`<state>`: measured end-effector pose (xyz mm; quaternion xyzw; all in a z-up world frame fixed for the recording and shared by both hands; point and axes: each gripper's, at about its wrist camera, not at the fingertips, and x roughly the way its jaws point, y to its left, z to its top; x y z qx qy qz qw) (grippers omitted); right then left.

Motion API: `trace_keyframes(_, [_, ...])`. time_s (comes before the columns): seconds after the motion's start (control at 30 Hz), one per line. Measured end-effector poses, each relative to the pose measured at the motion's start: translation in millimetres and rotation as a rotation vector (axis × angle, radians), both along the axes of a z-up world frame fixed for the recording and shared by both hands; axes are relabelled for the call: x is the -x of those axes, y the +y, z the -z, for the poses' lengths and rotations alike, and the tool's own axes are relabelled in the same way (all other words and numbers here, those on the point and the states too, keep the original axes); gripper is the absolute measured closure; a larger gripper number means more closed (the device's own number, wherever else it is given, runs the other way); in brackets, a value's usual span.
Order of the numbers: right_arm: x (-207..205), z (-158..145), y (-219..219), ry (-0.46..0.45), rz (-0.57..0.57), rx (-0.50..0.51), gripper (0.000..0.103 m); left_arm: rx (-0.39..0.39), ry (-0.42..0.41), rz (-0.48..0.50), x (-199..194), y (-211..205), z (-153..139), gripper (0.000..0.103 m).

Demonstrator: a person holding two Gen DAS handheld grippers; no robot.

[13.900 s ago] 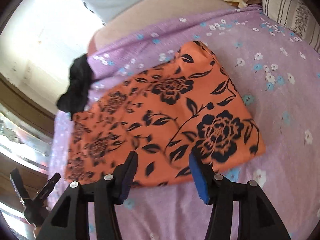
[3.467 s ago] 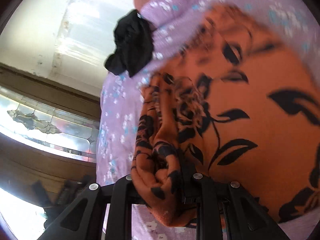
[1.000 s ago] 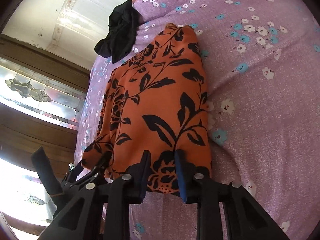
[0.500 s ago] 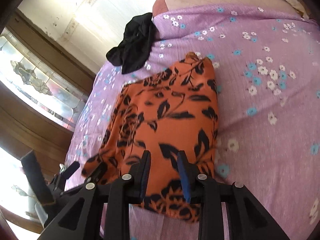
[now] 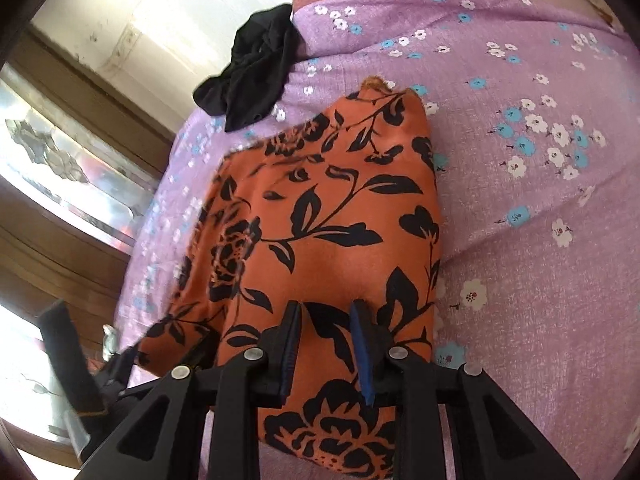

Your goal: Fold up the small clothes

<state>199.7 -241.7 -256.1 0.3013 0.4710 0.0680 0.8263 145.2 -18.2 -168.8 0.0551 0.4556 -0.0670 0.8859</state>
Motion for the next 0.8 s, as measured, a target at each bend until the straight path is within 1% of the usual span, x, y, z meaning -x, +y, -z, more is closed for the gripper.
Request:
trace_keyframes(0.1, [10.8, -10.1, -15.0, -0.026, 0.04, -0.025, 0.072, 0.045, -0.087, -0.025, -3.4, 19.9, -25.9, 0.0])
trace_keyframes(0.13, [14.7, -12.9, -24.5, -0.035, 0.069, -0.038, 0.071, 0.06, -0.096, -0.03, -9.5, 27.1, -31.6, 0.0])
trace_keyframes(0.17, [15.7, -13.8, -29.1, -0.041, 0.084, -0.049, 0.066, 0.079, -0.084, -0.024, -16.9, 32.5, -33.4, 0.0])
trace_keyframes(0.2, [16.6, -14.1, -35.9, -0.043, 0.102, -0.065, 0.042, 0.099, -0.062, -0.012, -23.4, 35.9, -33.0, 0.0])
trace_keyframes(0.23, [17.7, -13.1, -43.1, -0.045, 0.124, -0.089, 0.026, 0.142, -0.01, 0.007, -36.4, 42.3, -28.9, 0.0])
trace_keyframes(0.3, [17.6, -9.4, -53.1, -0.05, 0.141, -0.133, 0.026, 0.202, 0.05, -0.003, -49.2, 51.0, -21.2, 0.0])
trace_keyframes(0.33, [16.1, -5.3, -57.3, -0.036, 0.141, -0.152, 0.026, 0.243, 0.089, -0.007, -56.7, 54.6, -14.9, 0.0])
trace_keyframes(0.4, [12.5, 3.9, -63.4, -0.016, 0.136, -0.188, 0.026, 0.31, 0.161, 0.018, -68.4, 54.1, -3.6, 0.0])
trace_keyframes(0.43, [9.4, 11.6, -66.8, -0.004, 0.134, -0.222, 0.026, 0.347, 0.197, 0.038, -75.7, 52.2, 2.7, 0.0])
trace_keyframes(0.47, [8.0, 15.8, -69.4, 0.005, 0.135, -0.242, 0.026, 0.364, 0.209, 0.053, -79.6, 48.9, 6.1, 0.0])
trace_keyframes(0.5, [5.2, 22.1, -72.3, 0.019, 0.14, -0.27, 0.026, 0.365, 0.219, 0.071, -81.4, 43.1, 8.3, 0.0])
trace_keyframes(0.53, [2.1, 28.1, -75.2, 0.028, 0.14, -0.3, 0.026, 0.361, 0.234, 0.111, -87.3, 36.0, 11.2, 0.0])
trace_keyframes(0.6, [-2.7, 34.1, -76.9, 0.035, 0.128, -0.324, 0.026, 0.349, 0.25, 0.158, -96.3, 24.8, 15.9, 0.0])
trace_keyframes(0.67, [-9.3, 40.2, -77.9, 0.043, 0.11, -0.35, 0.026, 0.347, 0.279, 0.169, -102.6, 17.1, 21.5, 0.0])
trace_keyframes(0.73, [-14.6, 48.6, -76.3, 0.057, 0.086, -0.38, 0.027, 0.367, 0.331, 0.196, -105.4, 5.1, 30.1, 0.0])
trace_keyframes(0.8, [-19.7, 60.2, -73.1, 0.087, 0.074, -0.41, 0.029, 0.356, 0.315, 0.222, -103.0, -2.4, 28.5, 0.001])
